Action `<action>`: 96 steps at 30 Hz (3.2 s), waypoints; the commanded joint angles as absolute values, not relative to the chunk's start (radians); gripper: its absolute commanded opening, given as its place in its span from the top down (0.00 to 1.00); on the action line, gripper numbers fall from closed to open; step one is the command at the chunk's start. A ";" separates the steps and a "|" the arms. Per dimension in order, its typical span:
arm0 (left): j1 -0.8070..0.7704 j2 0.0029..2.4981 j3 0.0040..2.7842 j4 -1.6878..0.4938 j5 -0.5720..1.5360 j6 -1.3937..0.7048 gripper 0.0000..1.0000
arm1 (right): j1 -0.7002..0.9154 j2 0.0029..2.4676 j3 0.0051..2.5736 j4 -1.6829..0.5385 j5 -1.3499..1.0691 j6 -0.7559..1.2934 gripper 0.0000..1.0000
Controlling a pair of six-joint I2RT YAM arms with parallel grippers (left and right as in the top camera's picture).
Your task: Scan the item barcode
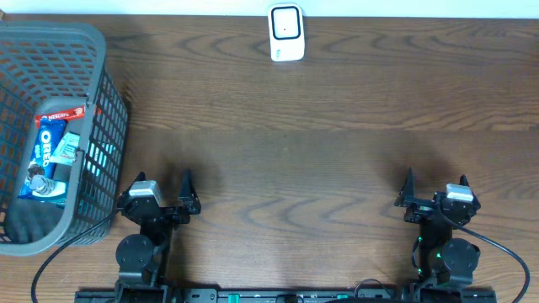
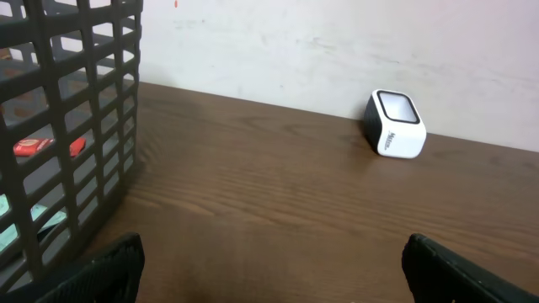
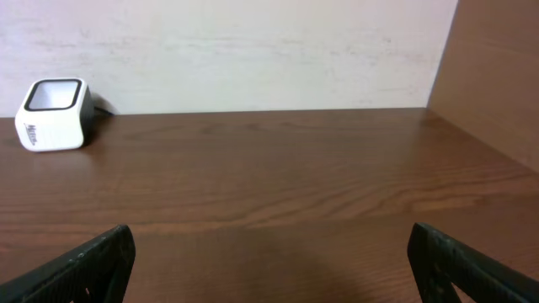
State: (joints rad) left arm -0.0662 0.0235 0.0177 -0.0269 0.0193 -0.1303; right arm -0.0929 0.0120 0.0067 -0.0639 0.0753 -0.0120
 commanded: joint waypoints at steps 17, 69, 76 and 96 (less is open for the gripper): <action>-0.062 0.024 0.004 -0.071 -0.019 -0.117 0.02 | -0.083 0.007 0.006 -0.068 0.076 -0.023 0.01; -0.063 0.412 0.693 -0.581 0.108 -0.199 0.02 | -0.082 0.007 0.006 -0.068 0.076 -0.023 0.01; -0.063 0.781 1.313 -1.027 0.249 -0.215 0.02 | -0.083 0.007 0.006 -0.068 0.076 -0.023 0.01; 0.362 1.462 2.232 -1.638 -0.139 -0.813 0.02 | -0.082 0.007 0.006 -0.068 0.076 -0.023 0.01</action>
